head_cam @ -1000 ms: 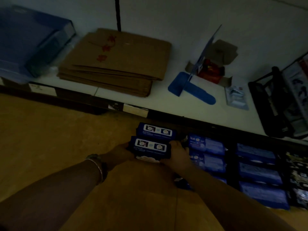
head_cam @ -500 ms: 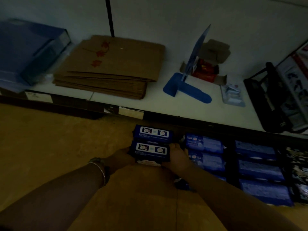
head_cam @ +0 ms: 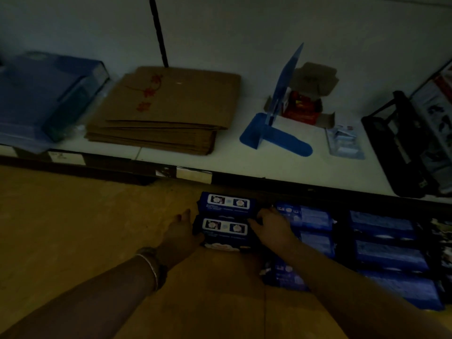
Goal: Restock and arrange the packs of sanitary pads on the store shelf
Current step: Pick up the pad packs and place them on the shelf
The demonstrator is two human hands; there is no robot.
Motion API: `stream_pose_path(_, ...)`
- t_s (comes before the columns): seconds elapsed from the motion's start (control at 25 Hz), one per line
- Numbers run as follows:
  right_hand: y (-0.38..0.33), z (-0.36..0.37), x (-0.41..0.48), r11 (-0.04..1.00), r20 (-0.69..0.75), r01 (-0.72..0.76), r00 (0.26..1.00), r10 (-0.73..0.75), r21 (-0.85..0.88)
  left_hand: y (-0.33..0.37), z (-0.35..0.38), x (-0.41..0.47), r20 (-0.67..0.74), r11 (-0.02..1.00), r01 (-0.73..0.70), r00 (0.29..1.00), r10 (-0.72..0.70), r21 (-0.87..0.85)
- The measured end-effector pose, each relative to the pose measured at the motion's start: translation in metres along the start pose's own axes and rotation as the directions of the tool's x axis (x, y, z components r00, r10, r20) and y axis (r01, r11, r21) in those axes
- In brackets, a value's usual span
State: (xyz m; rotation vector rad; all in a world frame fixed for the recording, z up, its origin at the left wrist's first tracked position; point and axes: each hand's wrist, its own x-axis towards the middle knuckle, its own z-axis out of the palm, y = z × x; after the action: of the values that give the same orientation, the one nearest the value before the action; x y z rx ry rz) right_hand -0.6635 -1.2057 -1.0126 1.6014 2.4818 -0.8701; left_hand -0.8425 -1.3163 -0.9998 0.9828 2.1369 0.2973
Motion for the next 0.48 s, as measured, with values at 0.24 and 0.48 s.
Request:
stream_pose_path(0.24, -0.045, -0.067, -0.052, 0.69, -0.019, -0.151, 0.973, 0.232, 0.708, 0.067, -0.031, -0.078, -0.125, 0.932, -0.137, 0.987, 0.1, -0.335)
stream_pose_path(0.48, -0.099, -0.182, -0.125, 0.59, 0.051, -0.182, 0.972, 0.231, 0.787, 0.131, -0.105, -0.157, -0.09, 0.868, -0.057, 0.996, 0.013, -0.494)
